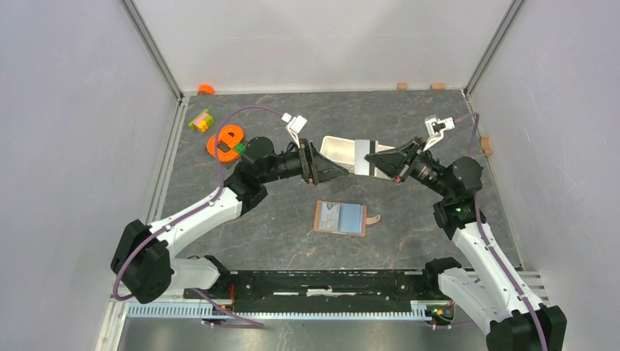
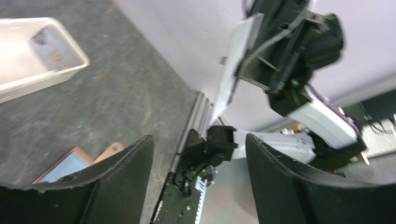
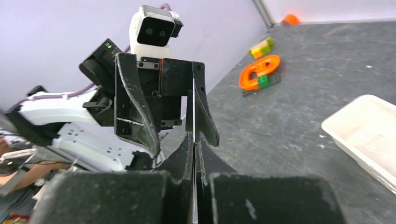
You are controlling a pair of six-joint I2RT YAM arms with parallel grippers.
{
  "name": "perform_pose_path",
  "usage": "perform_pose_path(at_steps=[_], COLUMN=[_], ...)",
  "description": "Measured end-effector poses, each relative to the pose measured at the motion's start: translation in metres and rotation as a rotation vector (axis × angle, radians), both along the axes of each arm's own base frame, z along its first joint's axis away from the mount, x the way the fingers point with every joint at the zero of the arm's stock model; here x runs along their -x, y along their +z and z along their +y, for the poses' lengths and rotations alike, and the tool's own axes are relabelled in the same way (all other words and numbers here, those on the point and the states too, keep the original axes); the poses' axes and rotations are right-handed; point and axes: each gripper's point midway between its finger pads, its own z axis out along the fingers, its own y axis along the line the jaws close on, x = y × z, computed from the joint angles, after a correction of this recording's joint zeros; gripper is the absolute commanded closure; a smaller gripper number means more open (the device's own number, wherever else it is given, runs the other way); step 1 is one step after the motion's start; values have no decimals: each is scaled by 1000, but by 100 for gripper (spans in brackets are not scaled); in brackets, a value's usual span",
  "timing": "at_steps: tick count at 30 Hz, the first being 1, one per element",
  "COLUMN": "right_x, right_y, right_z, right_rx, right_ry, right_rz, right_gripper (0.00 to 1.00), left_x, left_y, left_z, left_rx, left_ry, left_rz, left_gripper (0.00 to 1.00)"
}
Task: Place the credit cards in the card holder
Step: Pick up the credit card from the storage box, then insert the credit card into the card holder.
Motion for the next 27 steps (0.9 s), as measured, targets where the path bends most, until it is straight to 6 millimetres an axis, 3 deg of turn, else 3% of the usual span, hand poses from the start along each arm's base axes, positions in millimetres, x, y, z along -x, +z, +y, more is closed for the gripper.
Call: perform_pose_path(at_steps=[6,10,12,15,17,18,19,23,27], right_x=[14,23,26,29,30,30,31,28,12], right_y=[16,14,11,3,0,0,0,-7,-43], right_z=[12,19,23,28,30,31,32,32,27], right_rx=[-56,-80,-86,-90,-92,-93,-96,-63,85], right_ry=[90,142,166,189,201,204,209,202,110], right_rz=[-20,-9,4,30,44,47,47,48,112], right_gripper=[100,100,100,100,100,100,94,54,36], left_x=[25,29,30,32,33,33,33,33,31], left_y=[39,42,41,35,34,33,32,26,0], left_z=[-7,-10,-12,-15,-17,-17,-17,-16,-14], left_rx=[123,144,145,137,134,134,132,115,26], left_ry=[-97,-121,-129,-144,-151,-152,-151,-150,-134], left_rz=[-83,-82,-74,-55,-46,-42,-38,-21,27], left_gripper=[44,47,54,70,96,98,98,98,98])
